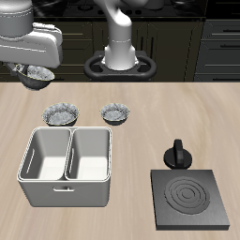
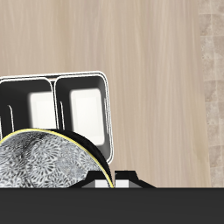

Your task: Place the smallest bowl inside the right compartment of the bowl drainer

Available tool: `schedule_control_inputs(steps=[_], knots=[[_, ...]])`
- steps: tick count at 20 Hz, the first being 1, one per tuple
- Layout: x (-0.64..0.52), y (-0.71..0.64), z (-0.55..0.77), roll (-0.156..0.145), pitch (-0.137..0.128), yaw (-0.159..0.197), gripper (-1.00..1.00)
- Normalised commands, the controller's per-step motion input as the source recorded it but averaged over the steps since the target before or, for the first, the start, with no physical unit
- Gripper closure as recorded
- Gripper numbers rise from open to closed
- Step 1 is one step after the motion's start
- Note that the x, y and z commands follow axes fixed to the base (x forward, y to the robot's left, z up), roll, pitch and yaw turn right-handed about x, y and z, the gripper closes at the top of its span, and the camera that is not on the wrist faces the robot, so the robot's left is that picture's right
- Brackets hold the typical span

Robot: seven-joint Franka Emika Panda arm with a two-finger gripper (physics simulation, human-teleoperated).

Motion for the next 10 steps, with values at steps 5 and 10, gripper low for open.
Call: schedule_control_inputs(steps=[5,10], knots=[[0.04,-0.1,-0.33,-0.025,0.024,0.005,1.0],[0.02,-0.2,-0.36,-0.026,0.042,0.011,1.0]])
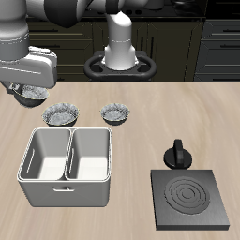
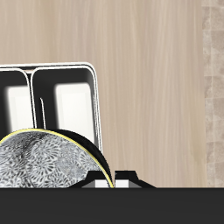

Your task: Place the smallest bowl inside the right compartment of the bowl drainer

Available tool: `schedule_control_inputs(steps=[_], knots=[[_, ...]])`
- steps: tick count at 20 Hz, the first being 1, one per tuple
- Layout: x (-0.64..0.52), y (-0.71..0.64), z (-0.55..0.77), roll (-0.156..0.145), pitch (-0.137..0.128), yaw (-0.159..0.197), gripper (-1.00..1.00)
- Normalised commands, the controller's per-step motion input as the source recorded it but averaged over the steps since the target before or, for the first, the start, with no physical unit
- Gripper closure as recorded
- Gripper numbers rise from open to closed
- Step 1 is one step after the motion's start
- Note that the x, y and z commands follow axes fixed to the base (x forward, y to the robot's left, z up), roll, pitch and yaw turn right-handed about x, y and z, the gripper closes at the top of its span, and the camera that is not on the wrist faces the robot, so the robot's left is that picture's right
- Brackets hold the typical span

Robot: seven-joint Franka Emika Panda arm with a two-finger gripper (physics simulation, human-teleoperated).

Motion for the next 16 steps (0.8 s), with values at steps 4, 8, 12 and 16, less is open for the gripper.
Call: schedule_control_inputs(steps=[4,8,12,16], knots=[[0.03,0.03,-0.4,0.007,0.048,0.018,1.0],[0.02,0.02,-0.36,0.02,0.034,-0.004,1.0],[0.06,-0.1,-0.27,-0.015,0.031,0.0,1.0],[0.03,-0.12,-0.29,-0.006,0.027,-0.009,1.0]])
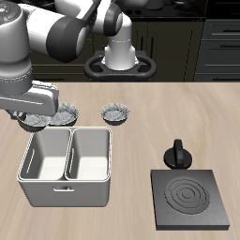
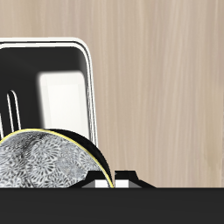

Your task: Place the smallest bowl inside the right compartment of the bowl drainer

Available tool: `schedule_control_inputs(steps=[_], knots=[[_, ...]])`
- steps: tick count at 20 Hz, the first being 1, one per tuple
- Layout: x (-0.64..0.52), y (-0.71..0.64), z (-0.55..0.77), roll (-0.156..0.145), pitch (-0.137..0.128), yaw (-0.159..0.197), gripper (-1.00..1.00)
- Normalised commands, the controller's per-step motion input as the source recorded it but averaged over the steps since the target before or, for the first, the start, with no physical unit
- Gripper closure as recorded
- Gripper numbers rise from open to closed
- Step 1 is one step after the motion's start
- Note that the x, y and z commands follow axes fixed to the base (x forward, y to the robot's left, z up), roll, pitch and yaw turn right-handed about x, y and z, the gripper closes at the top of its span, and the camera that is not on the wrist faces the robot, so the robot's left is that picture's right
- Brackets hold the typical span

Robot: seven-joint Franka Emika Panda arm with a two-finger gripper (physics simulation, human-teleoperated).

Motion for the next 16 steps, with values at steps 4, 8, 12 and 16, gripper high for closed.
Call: schedule_control_inputs(steps=[4,8,12,16], knots=[[0.06,0.0,-0.31,-0.022,0.036,0.028,1.0],[0.03,0.1,-0.28,-0.001,0.042,0.001,1.0],[0.03,0.12,-0.3,0.014,0.029,0.041,-1.0],[-0.05,0.18,-0.13,0.031,0.006,0.033,-1.0]])
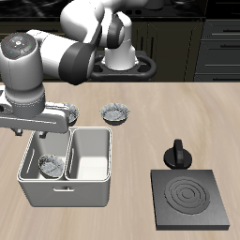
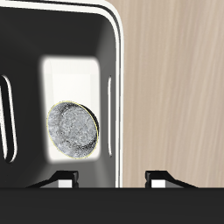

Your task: Place the smallest bowl inside the right compartment of the bowl drainer

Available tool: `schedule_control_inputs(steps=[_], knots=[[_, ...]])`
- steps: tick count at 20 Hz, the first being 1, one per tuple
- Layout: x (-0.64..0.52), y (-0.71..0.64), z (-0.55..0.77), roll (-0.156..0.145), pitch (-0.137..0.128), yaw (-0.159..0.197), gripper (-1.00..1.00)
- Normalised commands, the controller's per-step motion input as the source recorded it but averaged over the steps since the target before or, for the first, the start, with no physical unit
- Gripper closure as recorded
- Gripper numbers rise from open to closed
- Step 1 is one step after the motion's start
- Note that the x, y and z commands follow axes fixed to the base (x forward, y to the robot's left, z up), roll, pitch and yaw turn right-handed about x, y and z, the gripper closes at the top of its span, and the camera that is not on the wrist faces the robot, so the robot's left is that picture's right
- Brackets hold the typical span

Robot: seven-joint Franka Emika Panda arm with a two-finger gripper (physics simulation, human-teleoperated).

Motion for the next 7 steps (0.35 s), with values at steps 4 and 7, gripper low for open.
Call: schedule_control_inputs(steps=[4,7], knots=[[-0.09,0.14,-0.03,0.029,-0.013,0.026,-1.0],[-0.22,0.19,0.09,0.024,-0.006,-0.037,-1.0]])
